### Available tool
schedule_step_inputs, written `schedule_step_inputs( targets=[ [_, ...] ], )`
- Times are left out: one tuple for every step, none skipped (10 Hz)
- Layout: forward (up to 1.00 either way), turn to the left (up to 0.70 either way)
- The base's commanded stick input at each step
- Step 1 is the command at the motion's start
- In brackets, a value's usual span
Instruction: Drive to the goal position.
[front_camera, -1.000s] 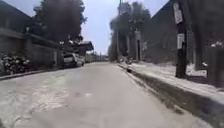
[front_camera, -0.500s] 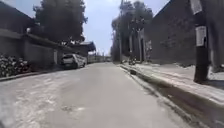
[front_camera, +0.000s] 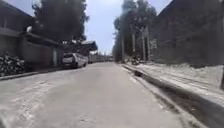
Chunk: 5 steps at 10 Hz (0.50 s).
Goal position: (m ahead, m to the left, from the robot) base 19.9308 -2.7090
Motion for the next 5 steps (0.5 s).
schedule_step_inputs(
  targets=[
    [1.00,0.02],
    [1.00,0.02],
    [1.00,0.02],
    [1.00,0.02],
    [1.00,0.02]
  ],
)
